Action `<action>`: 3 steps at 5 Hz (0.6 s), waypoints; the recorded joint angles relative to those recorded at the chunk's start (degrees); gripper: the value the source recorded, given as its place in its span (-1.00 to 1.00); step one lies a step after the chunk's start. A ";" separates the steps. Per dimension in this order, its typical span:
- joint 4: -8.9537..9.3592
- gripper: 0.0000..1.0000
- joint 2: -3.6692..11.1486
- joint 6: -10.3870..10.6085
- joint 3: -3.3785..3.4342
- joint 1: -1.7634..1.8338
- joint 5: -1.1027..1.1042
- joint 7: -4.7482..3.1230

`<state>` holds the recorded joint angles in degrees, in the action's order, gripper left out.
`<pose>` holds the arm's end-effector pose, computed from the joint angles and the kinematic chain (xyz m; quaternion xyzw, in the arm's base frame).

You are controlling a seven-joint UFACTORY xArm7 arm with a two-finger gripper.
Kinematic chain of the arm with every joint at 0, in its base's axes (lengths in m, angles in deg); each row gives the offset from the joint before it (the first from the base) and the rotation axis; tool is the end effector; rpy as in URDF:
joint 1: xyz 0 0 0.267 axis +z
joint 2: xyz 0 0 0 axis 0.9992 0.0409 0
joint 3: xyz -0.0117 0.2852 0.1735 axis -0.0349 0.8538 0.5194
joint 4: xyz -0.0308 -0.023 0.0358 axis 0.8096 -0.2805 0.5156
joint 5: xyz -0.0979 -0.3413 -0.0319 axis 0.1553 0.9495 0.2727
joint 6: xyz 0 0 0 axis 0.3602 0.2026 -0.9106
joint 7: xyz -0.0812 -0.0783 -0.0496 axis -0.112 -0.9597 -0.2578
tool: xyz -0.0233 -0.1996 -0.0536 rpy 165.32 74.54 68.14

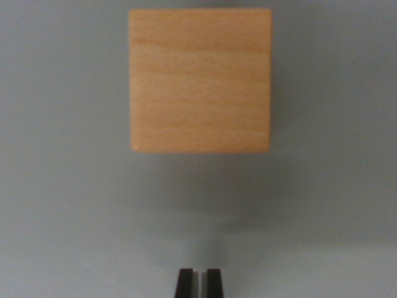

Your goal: Push wooden cube

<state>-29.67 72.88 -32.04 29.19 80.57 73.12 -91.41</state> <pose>0.4509 -0.1206 0.0295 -1.0000 0.0049 0.0026 0.0002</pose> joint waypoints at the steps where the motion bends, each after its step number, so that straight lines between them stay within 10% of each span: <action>1: 0.00 1.00 0.00 0.00 0.00 0.00 0.00 0.00; 3: -0.99 1.00 0.62 -0.37 0.05 0.02 -0.04 0.09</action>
<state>-30.66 73.50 -32.41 29.24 80.59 73.08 -91.33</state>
